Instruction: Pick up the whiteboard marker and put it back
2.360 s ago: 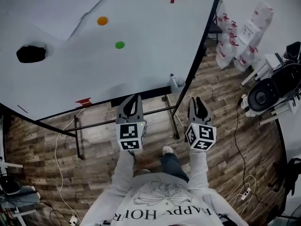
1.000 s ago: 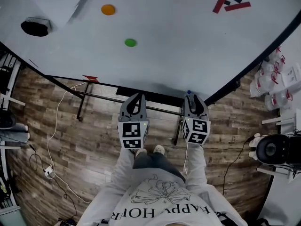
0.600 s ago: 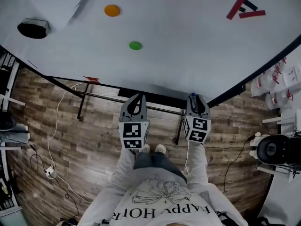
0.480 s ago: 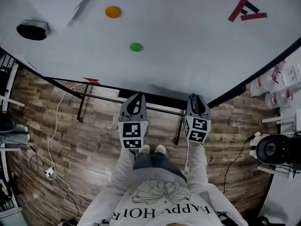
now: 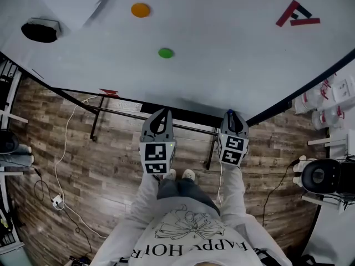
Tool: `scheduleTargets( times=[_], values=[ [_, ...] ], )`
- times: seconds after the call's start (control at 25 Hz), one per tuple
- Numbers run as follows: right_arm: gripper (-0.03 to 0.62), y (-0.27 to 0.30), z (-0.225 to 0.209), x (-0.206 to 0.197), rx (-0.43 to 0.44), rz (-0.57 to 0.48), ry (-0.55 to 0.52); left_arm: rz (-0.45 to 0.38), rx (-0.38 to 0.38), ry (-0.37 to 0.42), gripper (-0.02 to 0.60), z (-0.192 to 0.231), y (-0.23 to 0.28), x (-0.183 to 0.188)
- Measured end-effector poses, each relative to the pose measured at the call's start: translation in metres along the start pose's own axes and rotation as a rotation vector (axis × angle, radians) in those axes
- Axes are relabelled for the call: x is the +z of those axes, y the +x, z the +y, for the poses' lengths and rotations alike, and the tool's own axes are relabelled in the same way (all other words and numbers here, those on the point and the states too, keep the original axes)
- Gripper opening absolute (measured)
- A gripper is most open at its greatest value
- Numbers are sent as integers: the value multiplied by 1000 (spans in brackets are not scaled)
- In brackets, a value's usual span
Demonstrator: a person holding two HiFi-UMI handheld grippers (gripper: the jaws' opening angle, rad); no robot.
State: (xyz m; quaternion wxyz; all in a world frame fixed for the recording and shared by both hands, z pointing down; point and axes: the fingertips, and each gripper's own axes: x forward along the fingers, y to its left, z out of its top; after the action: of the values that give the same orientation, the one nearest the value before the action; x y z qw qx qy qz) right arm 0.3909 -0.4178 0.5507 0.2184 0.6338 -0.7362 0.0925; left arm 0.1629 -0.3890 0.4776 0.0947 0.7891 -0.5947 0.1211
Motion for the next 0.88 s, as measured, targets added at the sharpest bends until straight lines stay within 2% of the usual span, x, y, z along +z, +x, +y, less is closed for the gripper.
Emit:
scheduleTargets(
  times=[0.44, 0.88],
  values=[
    [67, -17, -2, 23, 1, -48, 41, -33, 9, -2, 11, 7, -12, 12],
    [66, -61, -13, 73, -47, -181, 78, -100, -13, 1, 11, 8, -25, 37]
  ],
)
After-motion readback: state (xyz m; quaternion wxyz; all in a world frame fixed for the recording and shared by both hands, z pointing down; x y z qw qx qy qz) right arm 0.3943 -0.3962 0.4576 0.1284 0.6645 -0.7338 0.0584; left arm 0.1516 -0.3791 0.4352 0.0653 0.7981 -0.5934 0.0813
